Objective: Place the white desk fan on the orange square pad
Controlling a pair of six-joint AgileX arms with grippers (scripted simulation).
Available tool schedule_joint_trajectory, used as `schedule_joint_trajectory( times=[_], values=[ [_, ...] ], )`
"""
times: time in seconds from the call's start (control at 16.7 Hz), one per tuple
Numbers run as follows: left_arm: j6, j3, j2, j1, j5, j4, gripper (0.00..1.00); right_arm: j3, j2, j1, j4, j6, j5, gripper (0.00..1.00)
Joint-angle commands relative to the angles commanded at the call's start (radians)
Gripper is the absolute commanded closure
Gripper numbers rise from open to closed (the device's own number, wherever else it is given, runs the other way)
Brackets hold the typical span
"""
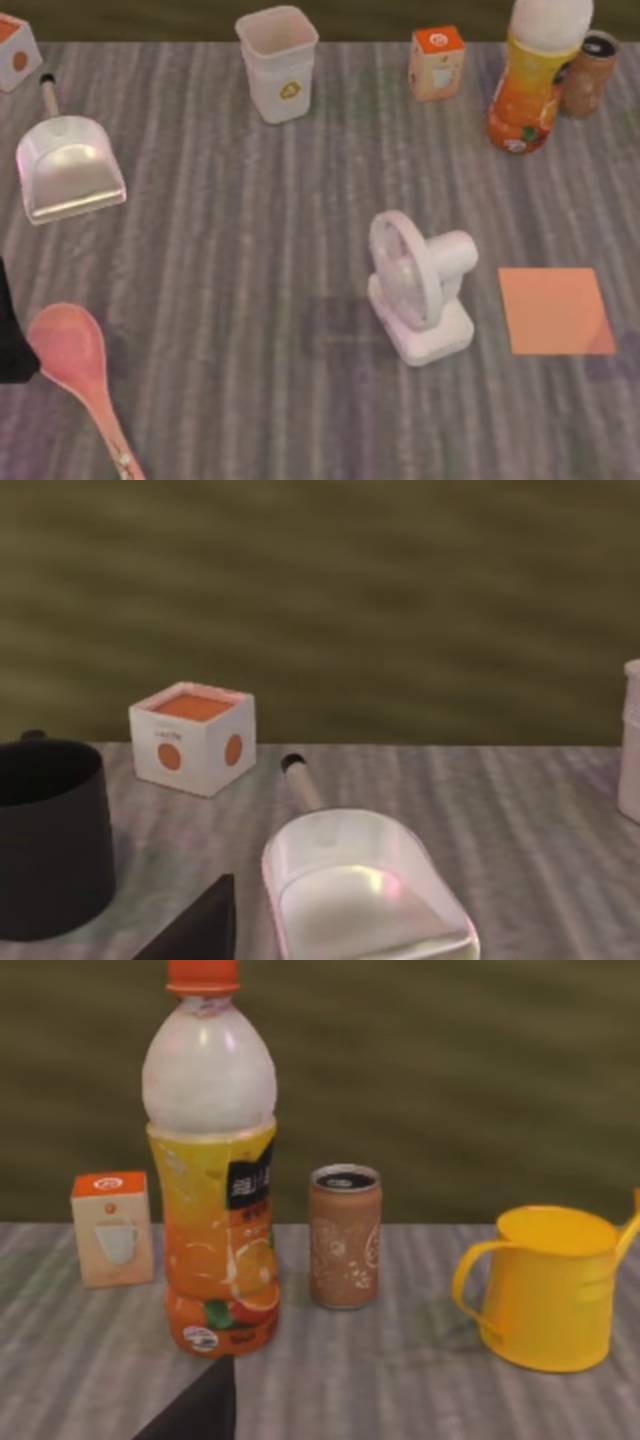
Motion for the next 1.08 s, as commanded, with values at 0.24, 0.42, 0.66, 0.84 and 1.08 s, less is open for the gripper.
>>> schedule_joint_trajectory(
  times=[0.24, 0.42, 0.66, 0.84, 1.08],
  values=[
    [0.000, 0.000, 0.000, 0.000, 0.000, 0.000, 0.00, 0.030, 0.030, 0.013, -0.029, 0.003, -0.001, 0.00],
    [0.000, 0.000, 0.000, 0.000, 0.000, 0.000, 0.00, 0.151, 0.155, 0.060, -0.143, 0.018, 0.000, 0.00],
    [0.000, 0.000, 0.000, 0.000, 0.000, 0.000, 0.00, 0.449, 0.461, 0.157, -0.378, 0.055, 0.002, 0.00],
    [0.000, 0.000, 0.000, 0.000, 0.000, 0.000, 0.00, 0.742, 0.759, 0.247, -0.584, 0.093, 0.003, 0.00],
    [0.000, 0.000, 0.000, 0.000, 0.000, 0.000, 0.00, 1.172, 1.187, 0.376, -0.867, 0.149, 0.002, 0.00]
  ],
)
